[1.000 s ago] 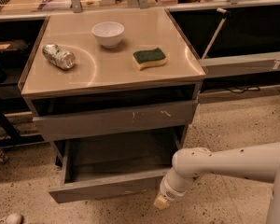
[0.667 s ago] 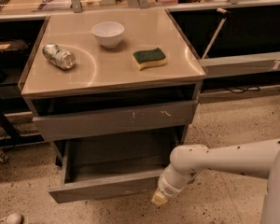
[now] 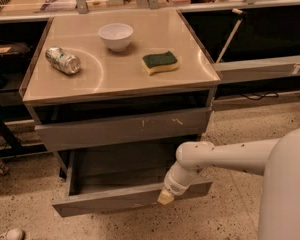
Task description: Close middle drawer
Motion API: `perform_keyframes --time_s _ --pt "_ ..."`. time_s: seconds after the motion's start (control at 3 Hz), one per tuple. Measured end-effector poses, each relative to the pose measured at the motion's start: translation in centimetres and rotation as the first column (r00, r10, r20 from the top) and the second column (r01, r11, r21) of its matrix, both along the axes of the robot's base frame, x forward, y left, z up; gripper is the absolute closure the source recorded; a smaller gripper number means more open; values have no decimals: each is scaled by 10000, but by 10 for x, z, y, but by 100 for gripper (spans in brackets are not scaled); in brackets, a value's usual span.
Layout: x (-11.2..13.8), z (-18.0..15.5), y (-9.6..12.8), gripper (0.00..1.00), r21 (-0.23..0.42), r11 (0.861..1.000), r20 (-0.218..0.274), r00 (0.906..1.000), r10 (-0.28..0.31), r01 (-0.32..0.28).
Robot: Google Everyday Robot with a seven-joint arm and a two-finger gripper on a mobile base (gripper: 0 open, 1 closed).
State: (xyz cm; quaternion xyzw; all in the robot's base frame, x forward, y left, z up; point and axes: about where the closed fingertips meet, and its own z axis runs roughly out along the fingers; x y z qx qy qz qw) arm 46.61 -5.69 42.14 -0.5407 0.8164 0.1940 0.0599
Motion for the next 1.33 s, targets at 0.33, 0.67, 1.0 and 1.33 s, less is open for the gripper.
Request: perform_keyframes --time_s 0.33,0.67,1.0,1.33 --pt "3 1 1 81 22 10000 53 10000 -25 25" --pt "3 1 1 58 22 10000 52 10000 -25 25" --pt "3 1 1 35 22 10000 52 10000 -25 24" --pt "3 1 1 11 22 10000 51 10000 -24 24"
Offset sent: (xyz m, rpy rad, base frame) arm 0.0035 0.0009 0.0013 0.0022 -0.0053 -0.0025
